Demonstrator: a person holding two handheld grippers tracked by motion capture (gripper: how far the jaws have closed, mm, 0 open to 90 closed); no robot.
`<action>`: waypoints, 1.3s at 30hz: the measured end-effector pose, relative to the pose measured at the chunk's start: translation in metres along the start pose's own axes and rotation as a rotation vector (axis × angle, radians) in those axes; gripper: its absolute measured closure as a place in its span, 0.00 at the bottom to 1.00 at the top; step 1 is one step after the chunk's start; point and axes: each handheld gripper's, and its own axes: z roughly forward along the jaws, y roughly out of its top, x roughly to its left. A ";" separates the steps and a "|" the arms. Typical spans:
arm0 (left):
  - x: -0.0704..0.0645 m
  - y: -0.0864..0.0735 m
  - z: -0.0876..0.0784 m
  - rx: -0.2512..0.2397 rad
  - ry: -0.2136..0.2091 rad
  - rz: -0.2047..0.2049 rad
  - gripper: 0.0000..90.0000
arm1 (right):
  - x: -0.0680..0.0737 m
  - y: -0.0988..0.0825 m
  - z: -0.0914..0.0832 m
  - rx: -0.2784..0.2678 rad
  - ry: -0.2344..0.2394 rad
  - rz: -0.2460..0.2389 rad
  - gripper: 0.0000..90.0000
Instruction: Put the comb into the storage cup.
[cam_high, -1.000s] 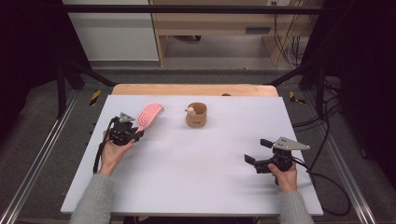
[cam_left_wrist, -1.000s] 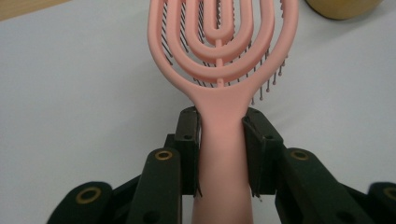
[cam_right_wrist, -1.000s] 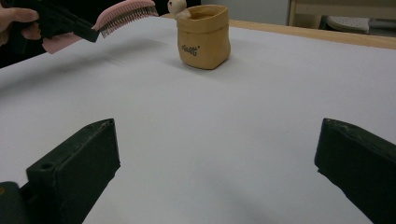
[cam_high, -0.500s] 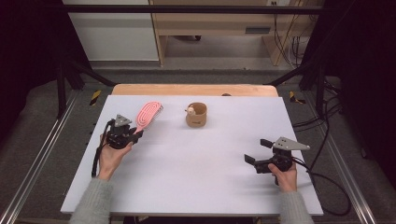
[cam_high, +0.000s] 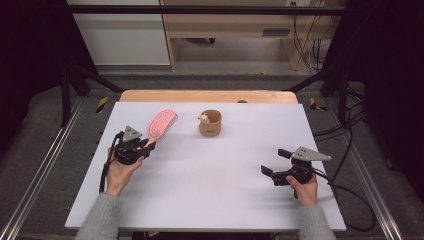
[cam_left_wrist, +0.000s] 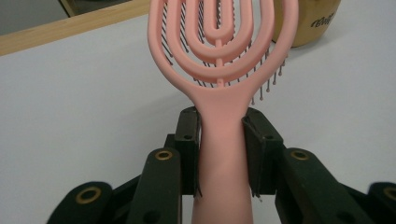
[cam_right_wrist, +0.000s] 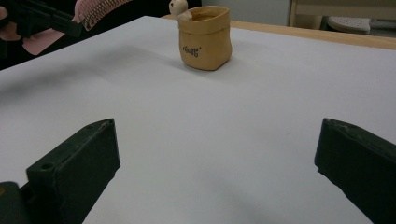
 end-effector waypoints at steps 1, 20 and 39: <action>-0.001 0.000 0.000 0.001 -0.001 0.005 0.77 | 0.000 0.000 0.000 -0.001 0.000 0.001 0.00; -0.021 0.001 -0.002 -0.011 -0.022 0.034 0.77 | 0.003 0.002 0.002 -0.007 -0.001 0.004 0.00; -0.045 0.007 -0.005 -0.029 -0.046 0.083 0.77 | 0.016 0.010 0.009 -0.018 0.012 -0.004 0.00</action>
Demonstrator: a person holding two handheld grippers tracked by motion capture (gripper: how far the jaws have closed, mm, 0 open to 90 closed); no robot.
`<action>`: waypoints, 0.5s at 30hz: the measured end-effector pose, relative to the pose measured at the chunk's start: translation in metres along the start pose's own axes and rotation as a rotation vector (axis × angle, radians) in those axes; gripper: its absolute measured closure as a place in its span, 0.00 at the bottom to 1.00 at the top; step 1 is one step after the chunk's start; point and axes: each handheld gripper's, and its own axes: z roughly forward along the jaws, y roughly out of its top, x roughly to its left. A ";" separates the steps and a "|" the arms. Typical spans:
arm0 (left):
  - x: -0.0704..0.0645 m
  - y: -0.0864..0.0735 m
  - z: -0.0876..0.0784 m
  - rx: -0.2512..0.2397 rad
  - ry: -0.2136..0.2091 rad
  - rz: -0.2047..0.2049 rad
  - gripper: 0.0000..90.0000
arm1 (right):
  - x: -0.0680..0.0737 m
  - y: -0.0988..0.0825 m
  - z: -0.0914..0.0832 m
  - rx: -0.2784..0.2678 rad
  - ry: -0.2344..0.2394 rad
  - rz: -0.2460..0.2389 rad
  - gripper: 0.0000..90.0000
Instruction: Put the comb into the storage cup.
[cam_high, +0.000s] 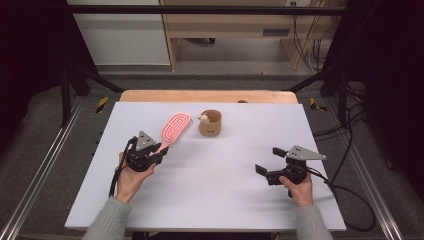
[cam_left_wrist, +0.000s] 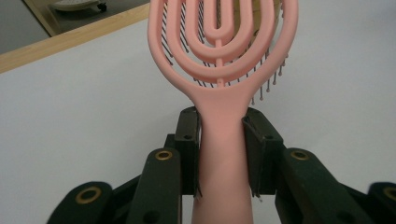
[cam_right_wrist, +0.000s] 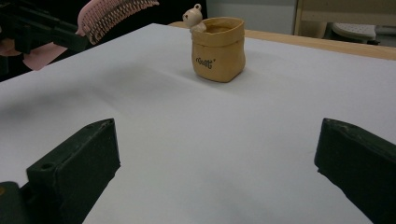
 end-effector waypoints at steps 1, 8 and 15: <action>-0.002 0.001 0.000 -0.003 0.000 0.002 0.77 | 0.001 0.000 0.000 0.001 -0.002 0.000 0.00; -0.009 0.004 -0.002 -0.013 -0.011 0.015 0.77 | 0.005 0.003 0.003 -0.004 0.002 0.004 0.00; -0.018 0.007 -0.004 -0.028 -0.021 0.026 0.77 | 0.012 0.008 0.007 -0.017 0.007 0.017 0.00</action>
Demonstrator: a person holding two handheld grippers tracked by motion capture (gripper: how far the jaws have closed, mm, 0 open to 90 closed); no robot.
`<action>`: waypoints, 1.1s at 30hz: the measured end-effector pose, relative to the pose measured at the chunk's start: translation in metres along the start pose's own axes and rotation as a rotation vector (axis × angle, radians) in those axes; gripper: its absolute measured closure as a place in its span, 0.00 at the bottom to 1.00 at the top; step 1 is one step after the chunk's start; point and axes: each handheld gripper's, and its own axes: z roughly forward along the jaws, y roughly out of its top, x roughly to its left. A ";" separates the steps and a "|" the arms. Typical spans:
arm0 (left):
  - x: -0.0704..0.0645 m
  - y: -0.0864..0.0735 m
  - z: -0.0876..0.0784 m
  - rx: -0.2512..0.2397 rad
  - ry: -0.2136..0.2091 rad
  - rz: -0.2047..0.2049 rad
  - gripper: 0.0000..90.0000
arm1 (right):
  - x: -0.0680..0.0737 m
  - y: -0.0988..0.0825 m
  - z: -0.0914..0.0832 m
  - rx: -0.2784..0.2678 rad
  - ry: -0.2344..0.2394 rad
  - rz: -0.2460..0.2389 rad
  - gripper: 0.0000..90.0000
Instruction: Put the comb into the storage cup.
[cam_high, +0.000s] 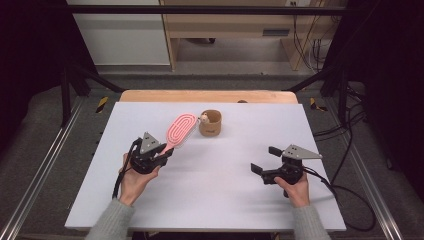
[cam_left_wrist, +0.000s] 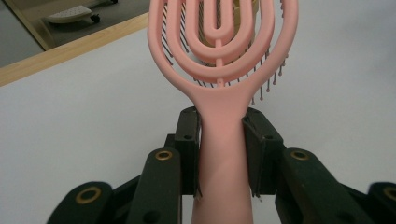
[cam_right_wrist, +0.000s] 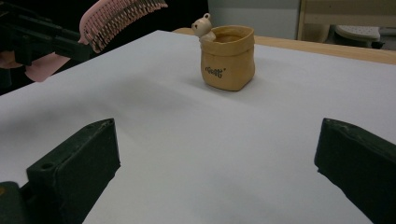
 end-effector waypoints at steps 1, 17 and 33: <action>-0.002 0.000 0.000 0.000 -0.003 0.003 0.77 | 0.001 0.001 0.001 0.000 0.000 0.003 0.00; -0.020 0.005 0.001 -0.013 -0.021 0.029 0.77 | 0.015 0.007 0.010 -0.018 0.013 0.022 0.00; -0.034 0.007 0.004 -0.015 -0.038 0.056 0.77 | 0.026 0.011 0.017 -0.028 0.026 0.028 0.00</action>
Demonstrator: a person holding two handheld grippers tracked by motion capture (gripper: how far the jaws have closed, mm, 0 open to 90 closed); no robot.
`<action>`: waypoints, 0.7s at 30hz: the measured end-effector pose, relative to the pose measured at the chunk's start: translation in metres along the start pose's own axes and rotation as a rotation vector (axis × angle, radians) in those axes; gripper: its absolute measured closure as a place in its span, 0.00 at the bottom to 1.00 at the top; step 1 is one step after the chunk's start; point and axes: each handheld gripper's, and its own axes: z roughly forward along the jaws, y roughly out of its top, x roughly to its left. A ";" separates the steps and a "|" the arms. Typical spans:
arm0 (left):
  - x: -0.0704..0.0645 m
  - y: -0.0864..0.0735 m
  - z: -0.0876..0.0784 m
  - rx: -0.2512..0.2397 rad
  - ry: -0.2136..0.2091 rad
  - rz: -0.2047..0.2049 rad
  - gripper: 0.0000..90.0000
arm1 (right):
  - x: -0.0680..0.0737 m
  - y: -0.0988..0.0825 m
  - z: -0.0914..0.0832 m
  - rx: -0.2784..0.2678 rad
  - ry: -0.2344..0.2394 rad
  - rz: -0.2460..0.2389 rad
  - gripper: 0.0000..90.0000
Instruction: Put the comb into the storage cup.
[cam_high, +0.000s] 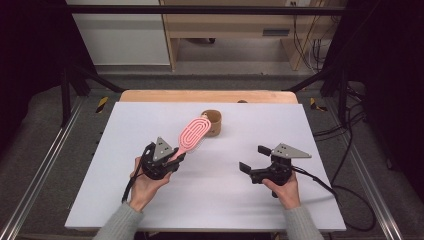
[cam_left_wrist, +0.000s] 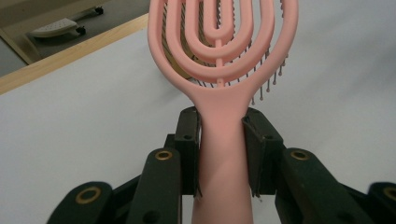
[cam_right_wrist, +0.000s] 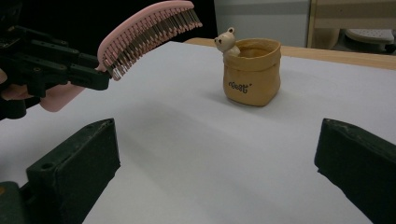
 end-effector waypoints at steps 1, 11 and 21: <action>-0.001 0.000 0.000 -0.001 0.000 0.002 0.77 | 0.000 0.000 0.000 0.000 0.001 0.000 0.00; -0.010 0.001 0.003 0.001 -0.013 0.014 0.77 | 0.007 0.002 0.004 0.000 0.006 -0.002 0.00; -0.016 0.004 0.003 -0.009 -0.012 0.021 0.77 | 0.010 0.004 0.007 -0.006 0.005 0.008 0.00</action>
